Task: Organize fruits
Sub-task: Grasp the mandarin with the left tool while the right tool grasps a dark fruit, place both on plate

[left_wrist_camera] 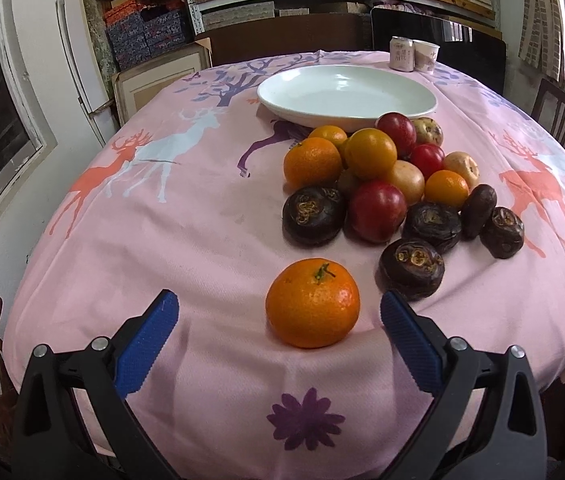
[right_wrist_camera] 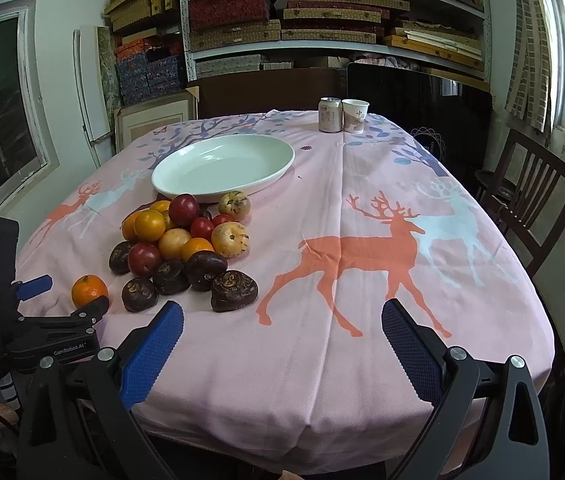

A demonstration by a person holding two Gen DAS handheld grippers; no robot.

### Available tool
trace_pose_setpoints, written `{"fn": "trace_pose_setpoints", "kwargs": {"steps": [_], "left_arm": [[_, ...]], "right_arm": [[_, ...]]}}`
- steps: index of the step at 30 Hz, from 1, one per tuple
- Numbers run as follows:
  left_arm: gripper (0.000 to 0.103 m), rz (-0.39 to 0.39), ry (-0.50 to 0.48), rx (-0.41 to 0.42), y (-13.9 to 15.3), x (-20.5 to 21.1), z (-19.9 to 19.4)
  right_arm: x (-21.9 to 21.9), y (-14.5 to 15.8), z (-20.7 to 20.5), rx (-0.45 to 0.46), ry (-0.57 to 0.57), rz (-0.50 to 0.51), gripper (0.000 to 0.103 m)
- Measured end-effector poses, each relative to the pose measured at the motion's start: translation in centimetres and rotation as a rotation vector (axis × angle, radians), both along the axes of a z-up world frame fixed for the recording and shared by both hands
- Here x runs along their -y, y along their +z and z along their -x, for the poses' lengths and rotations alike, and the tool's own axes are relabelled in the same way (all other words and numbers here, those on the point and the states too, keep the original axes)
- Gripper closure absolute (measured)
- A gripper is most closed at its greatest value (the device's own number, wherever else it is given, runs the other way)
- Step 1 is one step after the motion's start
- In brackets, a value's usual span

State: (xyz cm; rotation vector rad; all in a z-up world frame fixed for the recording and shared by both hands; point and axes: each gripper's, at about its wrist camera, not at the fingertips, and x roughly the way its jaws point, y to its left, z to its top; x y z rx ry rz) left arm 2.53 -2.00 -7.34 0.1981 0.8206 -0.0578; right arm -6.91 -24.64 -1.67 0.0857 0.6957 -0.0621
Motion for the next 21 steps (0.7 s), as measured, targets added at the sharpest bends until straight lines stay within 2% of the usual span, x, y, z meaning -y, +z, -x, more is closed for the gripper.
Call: {"fn": "trace_pose_setpoints", "kwargs": {"steps": [2,4,5,6,7,10,15,21], "left_arm": [[0.006,0.016,-0.008,-0.003,-0.5,-0.2,-0.4],[0.027,0.039,-0.015,-0.014,-0.8,-0.4,-0.7],[0.044,0.065,-0.039,-0.038,-1.1,-0.5,-0.9],[0.055,0.104,-0.062,-0.045,-1.0,-0.6,-0.9],[0.058,0.114,-0.075,-0.041,-0.9,-0.6,-0.8],[0.058,0.114,-0.094,-0.025,-0.7,-0.6,-0.5],[0.058,0.137,-0.08,0.015,0.6,-1.6,0.2],[0.058,0.148,-0.072,0.029,1.5,-2.5,0.6]], "right_arm": [[0.2,0.0,-0.1,-0.002,-0.003,0.002,0.003],[0.3,-0.1,-0.2,-0.003,-0.008,0.001,0.003],[0.4,-0.1,-0.3,-0.007,-0.009,0.0,0.003],[0.5,-0.2,-0.4,-0.014,-0.01,-0.002,0.003],[0.6,-0.4,-0.5,-0.021,-0.01,-0.003,0.003],[0.5,-1.2,-1.1,-0.043,0.009,0.011,0.003],[-1.2,-2.9,-2.5,-0.019,0.156,0.046,0.003],[-2.5,-4.3,-6.0,-0.047,0.184,0.062,0.004]]}}
